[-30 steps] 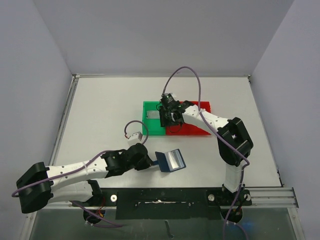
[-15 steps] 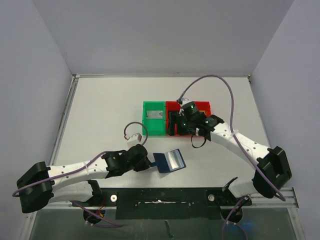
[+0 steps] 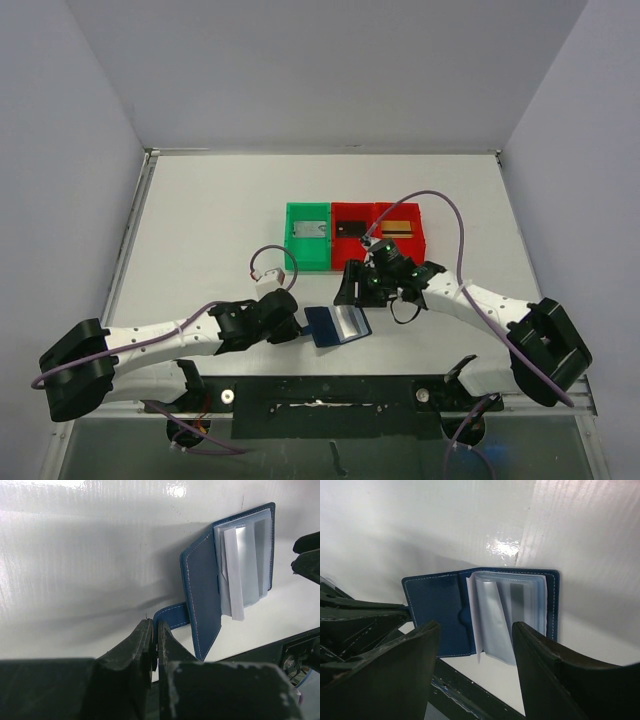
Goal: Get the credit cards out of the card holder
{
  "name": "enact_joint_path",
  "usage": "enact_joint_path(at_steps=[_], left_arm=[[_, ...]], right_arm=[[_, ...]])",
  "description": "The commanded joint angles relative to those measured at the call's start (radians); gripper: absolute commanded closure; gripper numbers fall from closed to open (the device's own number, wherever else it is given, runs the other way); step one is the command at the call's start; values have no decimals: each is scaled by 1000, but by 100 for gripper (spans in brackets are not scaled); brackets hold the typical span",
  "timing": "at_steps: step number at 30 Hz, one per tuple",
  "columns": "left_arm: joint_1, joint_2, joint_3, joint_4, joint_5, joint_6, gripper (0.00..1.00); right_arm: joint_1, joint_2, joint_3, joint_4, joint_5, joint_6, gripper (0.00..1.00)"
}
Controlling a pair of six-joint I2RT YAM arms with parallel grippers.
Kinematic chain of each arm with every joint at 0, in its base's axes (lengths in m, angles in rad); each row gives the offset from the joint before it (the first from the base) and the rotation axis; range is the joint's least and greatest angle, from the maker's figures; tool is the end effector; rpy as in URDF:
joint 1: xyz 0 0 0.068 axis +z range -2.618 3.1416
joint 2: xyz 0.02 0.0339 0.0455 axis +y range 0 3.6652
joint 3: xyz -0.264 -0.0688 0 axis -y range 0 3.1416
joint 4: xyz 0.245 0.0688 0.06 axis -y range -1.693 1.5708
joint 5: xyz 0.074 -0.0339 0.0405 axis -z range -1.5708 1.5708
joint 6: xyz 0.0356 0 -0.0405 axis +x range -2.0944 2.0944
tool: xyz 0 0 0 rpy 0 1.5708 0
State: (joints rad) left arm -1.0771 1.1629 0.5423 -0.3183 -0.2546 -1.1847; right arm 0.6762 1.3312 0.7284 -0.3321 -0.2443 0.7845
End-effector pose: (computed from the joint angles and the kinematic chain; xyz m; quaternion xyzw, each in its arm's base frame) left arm 0.1091 -0.1838 0.1747 -0.0901 0.9393 -0.2275 0.2404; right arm 0.1956 0.1680 0.1932 0.0130 0.9435 0.2932 0.1539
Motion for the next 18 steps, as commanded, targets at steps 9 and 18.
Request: enact_joint_path(at_steps=[9, 18], left_arm=[[6, 16, 37, 26, 3, 16, 100], [8, 40, 39, 30, 9, 19, 100]], right_arm=[[30, 74, -27, 91, -74, 15, 42], [75, 115, 1, 129, -135, 12, 53]])
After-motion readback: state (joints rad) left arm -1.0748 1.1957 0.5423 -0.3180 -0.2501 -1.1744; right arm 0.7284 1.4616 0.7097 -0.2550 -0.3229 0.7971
